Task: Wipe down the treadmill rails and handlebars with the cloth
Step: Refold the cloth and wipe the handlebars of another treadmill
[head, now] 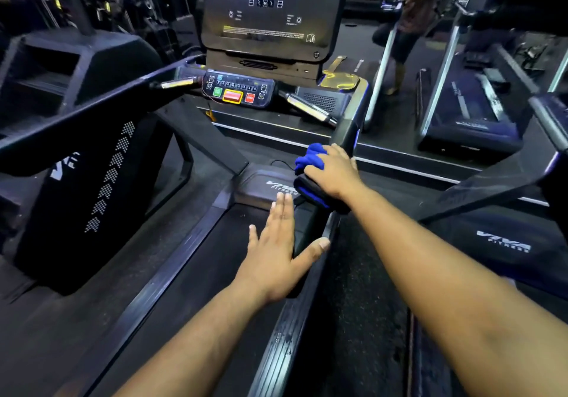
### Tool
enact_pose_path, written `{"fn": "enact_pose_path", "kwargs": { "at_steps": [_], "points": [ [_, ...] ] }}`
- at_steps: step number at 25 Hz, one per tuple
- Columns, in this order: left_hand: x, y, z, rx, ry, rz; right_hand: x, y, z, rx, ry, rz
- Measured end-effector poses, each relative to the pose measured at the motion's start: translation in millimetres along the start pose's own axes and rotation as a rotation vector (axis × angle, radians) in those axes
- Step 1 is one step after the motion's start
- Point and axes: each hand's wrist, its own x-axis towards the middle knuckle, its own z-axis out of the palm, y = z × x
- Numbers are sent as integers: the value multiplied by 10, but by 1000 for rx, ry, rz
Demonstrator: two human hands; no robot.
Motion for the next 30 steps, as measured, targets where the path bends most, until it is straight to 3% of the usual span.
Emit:
{"fn": "enact_pose_path", "kwargs": {
  "at_steps": [9, 15, 18, 21, 25, 30],
  "points": [
    [43, -358, -12, -302, -34, 277, -715, -231, 286, 69, 47, -39],
    [-211, -1128, -507, -367, -333, 196, -1460, -863, 363, -100, -55, 138],
    [-233, -1415, -697, -288, -493, 142, -1698, -1245, 358, -303, -202, 294],
    [-97, -1511, -823, -179, -548, 162, -1675, -1522, 327, -590, -338, 294],
    [335, -1382, -924, 3, -584, 271, -1284, -1531, 286, -630, -489, 366],
    [1172, -1299, -1172, 121, -576, 318, -353, -1151, 246, -470, -323, 486]
  ]
}}
